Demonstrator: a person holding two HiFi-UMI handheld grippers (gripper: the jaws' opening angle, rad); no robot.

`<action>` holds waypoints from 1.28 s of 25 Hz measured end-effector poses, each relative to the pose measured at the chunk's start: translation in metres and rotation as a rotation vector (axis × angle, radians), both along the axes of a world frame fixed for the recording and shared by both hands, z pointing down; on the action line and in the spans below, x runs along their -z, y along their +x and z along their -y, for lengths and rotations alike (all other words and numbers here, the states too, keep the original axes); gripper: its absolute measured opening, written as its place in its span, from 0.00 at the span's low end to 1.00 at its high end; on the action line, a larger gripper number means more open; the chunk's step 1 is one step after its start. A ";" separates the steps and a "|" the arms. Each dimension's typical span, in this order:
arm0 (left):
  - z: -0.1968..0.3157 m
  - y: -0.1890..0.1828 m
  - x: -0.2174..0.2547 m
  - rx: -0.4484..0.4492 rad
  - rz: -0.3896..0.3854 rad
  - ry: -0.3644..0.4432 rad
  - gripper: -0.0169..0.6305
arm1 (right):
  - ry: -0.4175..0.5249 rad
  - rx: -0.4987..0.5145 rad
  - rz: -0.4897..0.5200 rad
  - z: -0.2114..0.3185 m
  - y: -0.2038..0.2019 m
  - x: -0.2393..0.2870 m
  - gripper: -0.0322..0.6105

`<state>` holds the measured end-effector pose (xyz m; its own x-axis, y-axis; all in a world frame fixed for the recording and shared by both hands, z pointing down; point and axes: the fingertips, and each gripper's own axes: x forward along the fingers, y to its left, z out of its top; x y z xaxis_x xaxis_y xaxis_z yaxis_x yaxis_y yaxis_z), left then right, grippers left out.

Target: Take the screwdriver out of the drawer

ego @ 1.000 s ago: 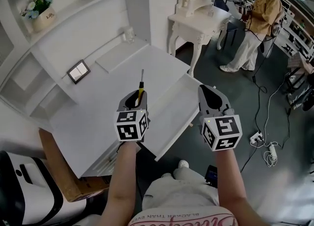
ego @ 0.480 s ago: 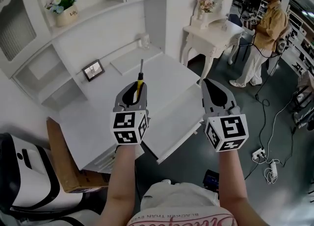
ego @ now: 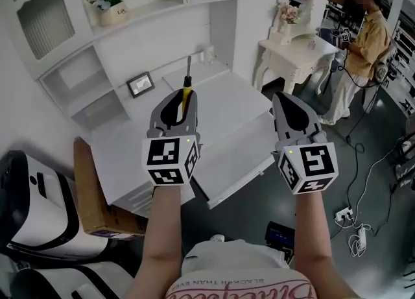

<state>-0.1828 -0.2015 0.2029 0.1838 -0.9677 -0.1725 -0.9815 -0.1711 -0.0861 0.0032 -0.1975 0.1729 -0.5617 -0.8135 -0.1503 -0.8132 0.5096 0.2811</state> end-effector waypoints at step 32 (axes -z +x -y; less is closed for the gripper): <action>-0.047 0.014 0.050 0.064 0.061 0.117 0.16 | 0.011 0.018 0.065 -0.020 0.031 0.013 0.06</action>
